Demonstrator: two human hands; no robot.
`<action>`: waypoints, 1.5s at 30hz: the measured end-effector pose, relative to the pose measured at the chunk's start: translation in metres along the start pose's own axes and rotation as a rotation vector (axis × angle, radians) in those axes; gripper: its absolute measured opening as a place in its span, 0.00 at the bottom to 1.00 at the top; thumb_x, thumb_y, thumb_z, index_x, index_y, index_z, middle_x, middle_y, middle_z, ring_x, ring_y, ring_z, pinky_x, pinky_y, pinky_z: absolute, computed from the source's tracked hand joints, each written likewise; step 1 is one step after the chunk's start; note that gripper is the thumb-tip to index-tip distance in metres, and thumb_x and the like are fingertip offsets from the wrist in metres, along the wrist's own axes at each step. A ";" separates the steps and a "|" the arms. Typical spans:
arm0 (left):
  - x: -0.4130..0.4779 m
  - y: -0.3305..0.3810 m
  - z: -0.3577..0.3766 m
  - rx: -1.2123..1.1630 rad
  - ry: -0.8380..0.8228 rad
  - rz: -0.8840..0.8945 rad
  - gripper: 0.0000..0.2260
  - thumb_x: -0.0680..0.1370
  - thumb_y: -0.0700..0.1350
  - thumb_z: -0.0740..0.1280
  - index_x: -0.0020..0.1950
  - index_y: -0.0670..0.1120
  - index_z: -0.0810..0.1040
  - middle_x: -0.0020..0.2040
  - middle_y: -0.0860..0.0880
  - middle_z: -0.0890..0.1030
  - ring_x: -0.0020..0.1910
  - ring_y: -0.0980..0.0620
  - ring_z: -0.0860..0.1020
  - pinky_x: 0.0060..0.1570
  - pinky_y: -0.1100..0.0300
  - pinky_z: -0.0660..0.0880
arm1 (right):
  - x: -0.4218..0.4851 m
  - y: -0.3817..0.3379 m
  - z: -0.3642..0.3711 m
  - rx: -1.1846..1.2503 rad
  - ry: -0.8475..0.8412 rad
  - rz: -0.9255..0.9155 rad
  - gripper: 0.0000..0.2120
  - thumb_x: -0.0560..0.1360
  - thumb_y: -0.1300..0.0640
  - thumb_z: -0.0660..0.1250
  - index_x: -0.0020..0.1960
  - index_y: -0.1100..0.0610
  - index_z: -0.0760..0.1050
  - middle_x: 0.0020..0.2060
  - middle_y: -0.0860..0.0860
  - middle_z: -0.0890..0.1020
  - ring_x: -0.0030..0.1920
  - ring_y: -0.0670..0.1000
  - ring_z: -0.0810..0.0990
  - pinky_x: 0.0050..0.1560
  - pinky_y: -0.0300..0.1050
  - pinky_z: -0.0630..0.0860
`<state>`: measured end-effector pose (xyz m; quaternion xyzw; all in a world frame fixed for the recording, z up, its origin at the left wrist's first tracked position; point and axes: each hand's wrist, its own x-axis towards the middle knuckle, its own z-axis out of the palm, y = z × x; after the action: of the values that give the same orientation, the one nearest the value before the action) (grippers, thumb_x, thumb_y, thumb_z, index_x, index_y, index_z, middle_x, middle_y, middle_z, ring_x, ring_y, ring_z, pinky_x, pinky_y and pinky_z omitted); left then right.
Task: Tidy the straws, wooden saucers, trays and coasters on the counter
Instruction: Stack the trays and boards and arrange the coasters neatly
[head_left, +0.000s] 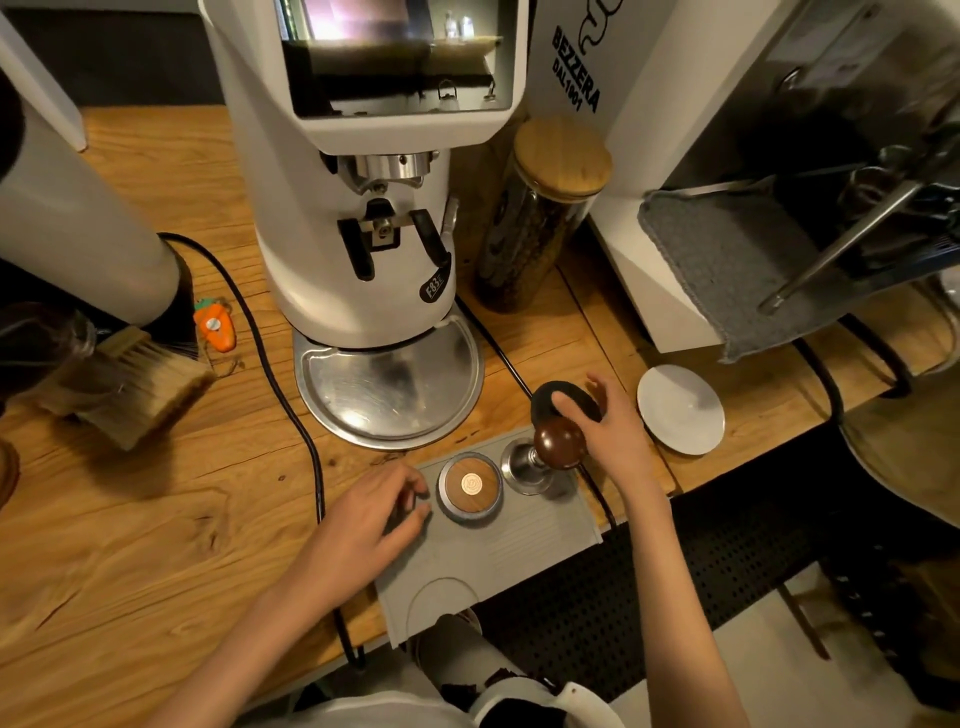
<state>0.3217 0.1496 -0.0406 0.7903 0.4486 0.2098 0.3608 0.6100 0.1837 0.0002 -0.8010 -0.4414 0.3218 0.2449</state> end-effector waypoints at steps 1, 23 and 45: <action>0.000 0.000 0.001 0.000 0.007 -0.001 0.05 0.77 0.44 0.68 0.51 0.50 0.74 0.42 0.63 0.72 0.45 0.68 0.72 0.44 0.75 0.66 | 0.004 0.003 0.000 -0.046 -0.044 0.003 0.36 0.74 0.42 0.72 0.76 0.53 0.63 0.72 0.52 0.69 0.72 0.53 0.67 0.72 0.54 0.65; 0.002 0.001 0.003 -0.119 0.020 -0.061 0.07 0.78 0.43 0.67 0.54 0.53 0.76 0.43 0.63 0.74 0.46 0.64 0.73 0.44 0.71 0.67 | 0.001 -0.003 -0.023 0.192 0.186 -0.233 0.34 0.63 0.39 0.78 0.65 0.44 0.71 0.59 0.36 0.76 0.61 0.36 0.74 0.63 0.41 0.74; -0.064 -0.013 -0.069 -0.789 0.422 -0.449 0.10 0.81 0.36 0.61 0.52 0.44 0.82 0.39 0.46 0.82 0.36 0.53 0.78 0.39 0.61 0.77 | -0.098 -0.151 0.093 0.187 -0.344 -0.709 0.35 0.65 0.41 0.78 0.69 0.42 0.70 0.65 0.37 0.75 0.68 0.41 0.72 0.68 0.44 0.72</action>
<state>0.2366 0.1253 -0.0065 0.4180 0.5572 0.4361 0.5698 0.4196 0.1836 0.0691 -0.5080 -0.6936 0.3854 0.3351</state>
